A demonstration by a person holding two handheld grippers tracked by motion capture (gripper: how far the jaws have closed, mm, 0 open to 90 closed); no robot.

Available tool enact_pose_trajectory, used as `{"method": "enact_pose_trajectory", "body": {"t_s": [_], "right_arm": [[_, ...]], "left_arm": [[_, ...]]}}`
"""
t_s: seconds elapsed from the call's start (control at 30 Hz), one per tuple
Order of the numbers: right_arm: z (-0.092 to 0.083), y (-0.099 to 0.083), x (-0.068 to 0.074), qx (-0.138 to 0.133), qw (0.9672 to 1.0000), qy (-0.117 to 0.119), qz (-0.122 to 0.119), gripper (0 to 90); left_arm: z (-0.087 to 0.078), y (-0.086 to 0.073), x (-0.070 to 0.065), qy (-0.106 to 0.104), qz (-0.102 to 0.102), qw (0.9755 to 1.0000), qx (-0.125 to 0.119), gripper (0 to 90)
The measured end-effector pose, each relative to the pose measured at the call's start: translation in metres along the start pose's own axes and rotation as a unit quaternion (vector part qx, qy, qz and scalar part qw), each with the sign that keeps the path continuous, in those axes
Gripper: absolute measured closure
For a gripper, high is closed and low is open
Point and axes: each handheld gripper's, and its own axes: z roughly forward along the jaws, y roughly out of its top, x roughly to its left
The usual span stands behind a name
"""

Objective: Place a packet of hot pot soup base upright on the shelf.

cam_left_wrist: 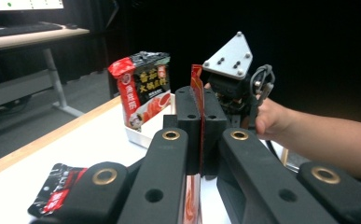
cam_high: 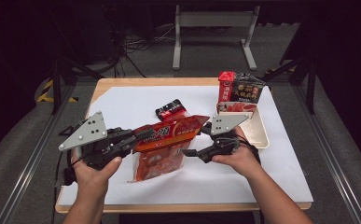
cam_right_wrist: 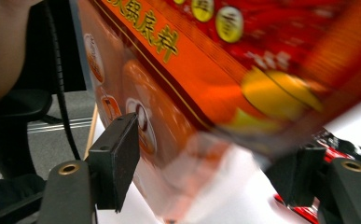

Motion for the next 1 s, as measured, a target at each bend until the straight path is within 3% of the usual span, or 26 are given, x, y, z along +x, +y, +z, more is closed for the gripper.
{"method": "enact_pose_trajectory", "body": {"t_s": [0.2,0.43,0.53,0.73,0.87,1.0], "right_arm": [[0.009,0.000,0.002,-0.011,0.9994,0.027,-0.019,31.4],[0.016,-0.002,0.000,-0.010,0.9989,0.045,-0.007,31.8],[0.016,-0.002,0.001,-0.004,0.9990,0.043,-0.008,38.9],[0.013,-0.001,0.002,-0.007,0.9976,0.068,-0.001,56.3],[0.010,0.002,0.006,0.001,0.9968,0.078,-0.013,67.0],[0.007,0.008,0.010,0.010,0.9969,0.072,-0.031,70.4]], "left_arm": [[0.001,0.000,0.000,-0.004,0.005,1.0000,-0.005,90.0],[0.001,0.000,-0.001,-0.005,0.005,0.9999,-0.009,90.0],[0.000,-0.001,0.000,-0.002,0.004,0.9999,-0.010,90.0],[-0.004,-0.001,0.002,0.008,0.002,0.9998,-0.020,90.0],[-0.004,-0.001,0.002,0.010,0.002,0.9997,-0.022,90.0],[-0.006,-0.002,0.006,0.013,-0.005,0.9995,-0.028,90.0]]}}
